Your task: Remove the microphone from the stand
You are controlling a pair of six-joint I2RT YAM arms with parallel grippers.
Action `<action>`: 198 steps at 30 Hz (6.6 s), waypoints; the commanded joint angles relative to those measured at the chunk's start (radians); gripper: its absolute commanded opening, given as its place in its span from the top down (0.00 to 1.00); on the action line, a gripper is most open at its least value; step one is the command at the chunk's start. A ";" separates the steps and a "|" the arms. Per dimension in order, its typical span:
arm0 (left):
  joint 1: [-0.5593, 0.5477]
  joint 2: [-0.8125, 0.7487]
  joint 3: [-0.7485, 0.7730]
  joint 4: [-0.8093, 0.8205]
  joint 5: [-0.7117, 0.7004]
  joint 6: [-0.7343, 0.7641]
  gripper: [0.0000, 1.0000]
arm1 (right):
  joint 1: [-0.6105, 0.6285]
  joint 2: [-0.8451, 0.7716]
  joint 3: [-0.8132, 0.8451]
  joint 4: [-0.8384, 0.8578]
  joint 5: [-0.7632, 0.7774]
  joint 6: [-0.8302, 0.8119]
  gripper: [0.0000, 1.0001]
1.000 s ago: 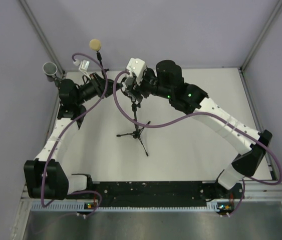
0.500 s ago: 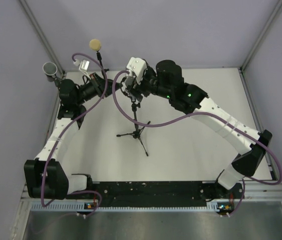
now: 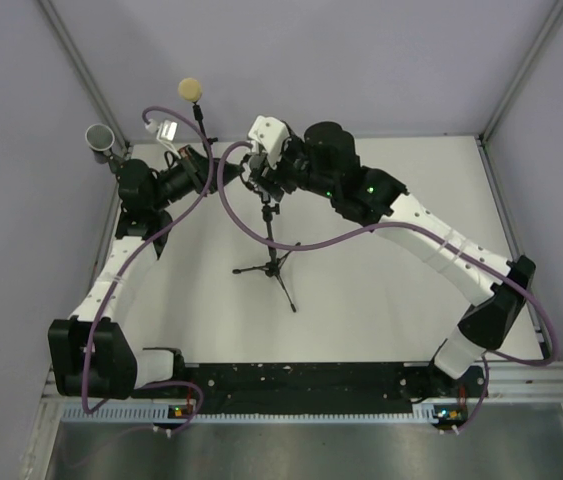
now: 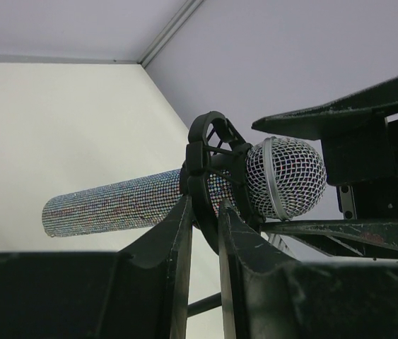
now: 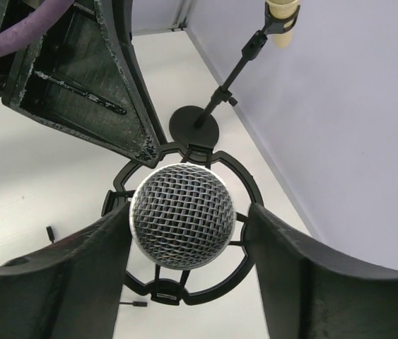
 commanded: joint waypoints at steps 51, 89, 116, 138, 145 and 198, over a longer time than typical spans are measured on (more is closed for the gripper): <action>-0.062 -0.156 -0.049 -0.184 -0.309 0.270 1.00 | 0.128 0.055 0.272 0.009 0.309 0.082 0.60; 0.036 -0.156 -0.086 0.038 -0.197 -0.016 0.45 | 0.133 -0.066 0.114 0.037 0.283 0.011 0.11; -0.043 -0.038 -0.003 0.038 -0.128 -0.055 0.56 | 0.127 -0.014 0.070 0.071 0.300 -0.003 0.21; -0.043 -0.045 -0.015 0.023 -0.156 -0.043 0.84 | 0.128 0.021 0.084 0.059 0.276 0.039 0.59; -0.043 -0.065 -0.020 -0.054 -0.239 -0.006 0.89 | 0.127 0.017 0.117 0.037 0.268 0.039 0.73; -0.042 -0.094 -0.048 -0.144 -0.346 0.097 1.00 | 0.151 0.031 0.223 -0.001 0.285 0.026 0.07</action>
